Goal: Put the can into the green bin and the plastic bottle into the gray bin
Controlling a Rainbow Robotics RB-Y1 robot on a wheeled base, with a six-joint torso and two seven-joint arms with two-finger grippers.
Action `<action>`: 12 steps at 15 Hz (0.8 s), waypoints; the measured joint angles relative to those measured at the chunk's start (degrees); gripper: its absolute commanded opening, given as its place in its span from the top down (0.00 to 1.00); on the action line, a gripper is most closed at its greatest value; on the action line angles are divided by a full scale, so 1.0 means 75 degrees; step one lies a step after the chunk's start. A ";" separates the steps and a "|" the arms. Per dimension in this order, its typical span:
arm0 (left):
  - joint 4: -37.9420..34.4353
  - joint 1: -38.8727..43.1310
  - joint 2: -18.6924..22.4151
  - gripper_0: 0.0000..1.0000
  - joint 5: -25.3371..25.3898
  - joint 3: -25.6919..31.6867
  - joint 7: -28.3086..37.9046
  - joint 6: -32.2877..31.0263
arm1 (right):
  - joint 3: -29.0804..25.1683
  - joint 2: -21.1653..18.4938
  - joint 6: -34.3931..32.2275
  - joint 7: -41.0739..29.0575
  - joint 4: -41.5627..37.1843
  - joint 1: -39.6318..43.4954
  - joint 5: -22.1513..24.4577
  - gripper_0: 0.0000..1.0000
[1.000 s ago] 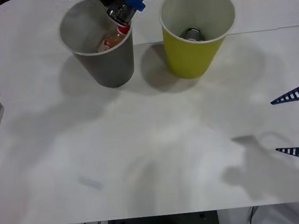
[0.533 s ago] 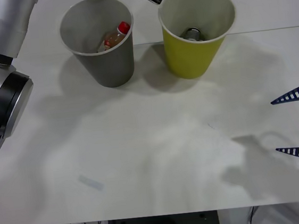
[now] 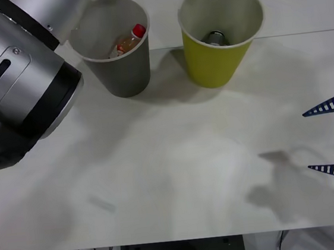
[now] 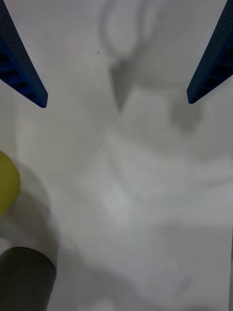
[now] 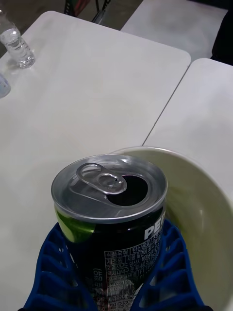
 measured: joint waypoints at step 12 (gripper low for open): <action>0.1464 -0.0544 -0.0735 0.00 0.0499 -0.0402 -0.0382 0.0661 | 0.0000 0.0000 0.0000 0.0000 0.0000 0.0000 0.0000 0.00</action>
